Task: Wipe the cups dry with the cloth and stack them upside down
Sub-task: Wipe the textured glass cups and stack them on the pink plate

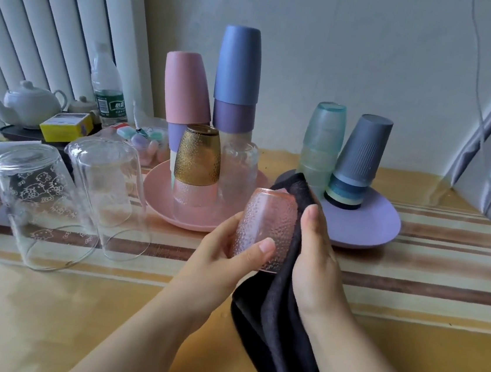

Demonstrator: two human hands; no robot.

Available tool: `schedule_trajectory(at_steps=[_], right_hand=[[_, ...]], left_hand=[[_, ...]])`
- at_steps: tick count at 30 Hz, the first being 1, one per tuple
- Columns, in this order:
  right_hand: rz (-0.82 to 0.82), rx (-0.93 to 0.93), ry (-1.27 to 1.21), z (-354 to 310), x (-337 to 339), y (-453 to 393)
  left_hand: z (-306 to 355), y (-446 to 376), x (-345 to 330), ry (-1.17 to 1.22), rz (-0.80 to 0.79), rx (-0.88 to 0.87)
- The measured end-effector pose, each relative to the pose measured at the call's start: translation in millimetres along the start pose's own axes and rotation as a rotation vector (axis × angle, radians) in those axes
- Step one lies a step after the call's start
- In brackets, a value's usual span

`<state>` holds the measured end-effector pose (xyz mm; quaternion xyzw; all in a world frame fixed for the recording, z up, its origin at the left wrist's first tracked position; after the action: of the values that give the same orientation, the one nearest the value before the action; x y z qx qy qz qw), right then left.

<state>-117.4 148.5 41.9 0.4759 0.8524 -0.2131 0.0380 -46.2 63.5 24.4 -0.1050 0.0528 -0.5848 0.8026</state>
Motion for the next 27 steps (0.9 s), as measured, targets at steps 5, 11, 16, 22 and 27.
schedule_trajectory(at_steps=[5,11,16,22,27], right_hand=[[-0.009,-0.205,-0.039,22.6,-0.1,4.2],[-0.071,-0.181,-0.044,25.9,-12.3,6.7],[-0.030,-0.059,0.054,6.1,-6.2,7.2],[-0.117,0.029,0.137,0.5,-24.8,15.9],[0.011,-0.022,0.133,-2.1,-6.9,10.7]], left_hand=[[-4.2,-3.8,15.2,0.047,0.078,0.013],[-18.9,-7.5,32.2,0.098,0.201,0.068],[-9.7,-3.2,52.6,-0.054,0.426,0.004],[-5.4,-2.8,40.4,-0.377,0.342,-0.017],[-6.0,-2.7,15.7,-0.253,0.144,0.020]])
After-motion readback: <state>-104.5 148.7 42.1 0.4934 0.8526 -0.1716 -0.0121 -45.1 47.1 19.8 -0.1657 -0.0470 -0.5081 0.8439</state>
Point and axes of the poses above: each hand's wrist, its own y-axis away from the middle knuckle, its own x-axis out of the back of the hand, z = x × y, the point moved 10 cm from there along -y, towards the middle knuckle, and after that the axes turned 9 degrees about -y, right-handed, at the moved point
